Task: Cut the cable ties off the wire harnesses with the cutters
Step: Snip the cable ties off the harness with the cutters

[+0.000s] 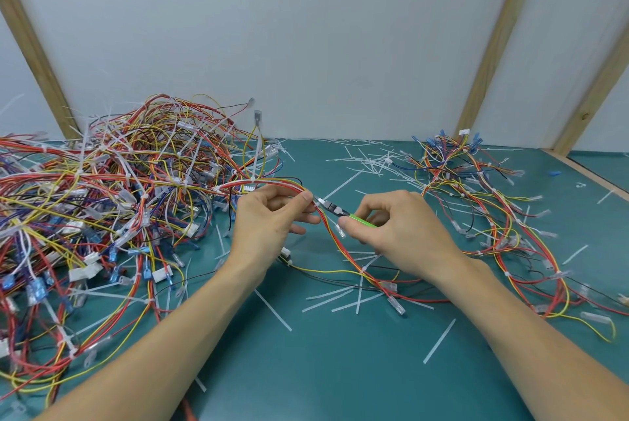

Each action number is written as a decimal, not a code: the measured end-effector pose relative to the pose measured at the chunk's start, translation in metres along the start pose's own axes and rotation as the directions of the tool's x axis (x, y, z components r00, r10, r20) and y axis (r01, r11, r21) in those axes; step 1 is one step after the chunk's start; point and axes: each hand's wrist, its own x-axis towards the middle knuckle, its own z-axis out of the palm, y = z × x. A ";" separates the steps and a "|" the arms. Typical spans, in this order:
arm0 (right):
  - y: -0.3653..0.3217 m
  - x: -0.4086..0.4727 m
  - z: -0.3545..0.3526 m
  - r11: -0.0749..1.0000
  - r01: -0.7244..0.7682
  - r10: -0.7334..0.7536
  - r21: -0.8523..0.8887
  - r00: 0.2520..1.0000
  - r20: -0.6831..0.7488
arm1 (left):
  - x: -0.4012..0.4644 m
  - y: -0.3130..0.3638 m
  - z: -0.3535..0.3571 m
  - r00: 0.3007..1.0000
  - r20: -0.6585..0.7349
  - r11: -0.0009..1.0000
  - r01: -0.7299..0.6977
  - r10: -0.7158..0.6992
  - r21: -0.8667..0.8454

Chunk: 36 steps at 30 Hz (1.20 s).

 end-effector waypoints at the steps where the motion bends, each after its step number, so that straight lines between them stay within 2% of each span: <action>1: 0.000 0.000 0.000 1.000 -0.001 0.001 -0.001 1.000 0.000 | 0.000 0.000 0.000 1.000 0.000 1.000 0.000 0.000 -0.001; 19: -0.003 -0.001 0.000 1.000 -0.015 0.015 0.001 1.000 -0.022 | 0.000 0.002 0.001 1.000 -0.006 1.000 0.000 0.000 -0.005; 29: -0.002 0.006 -0.002 0.950 -0.060 0.127 0.308 0.971 -0.204 | 0.002 0.001 -0.002 0.999 -0.039 1.000 -0.003 0.004 0.020; 33: -0.001 0.007 -0.005 0.909 -0.019 0.159 0.416 0.939 -0.306 | 0.006 0.001 -0.006 0.992 -0.127 1.000 -0.028 0.027 -0.007; 36: 0.001 0.009 -0.005 0.876 -0.048 0.211 0.480 0.933 -0.292 | 0.009 0.003 -0.007 0.976 -0.215 0.998 -0.034 0.022 -0.050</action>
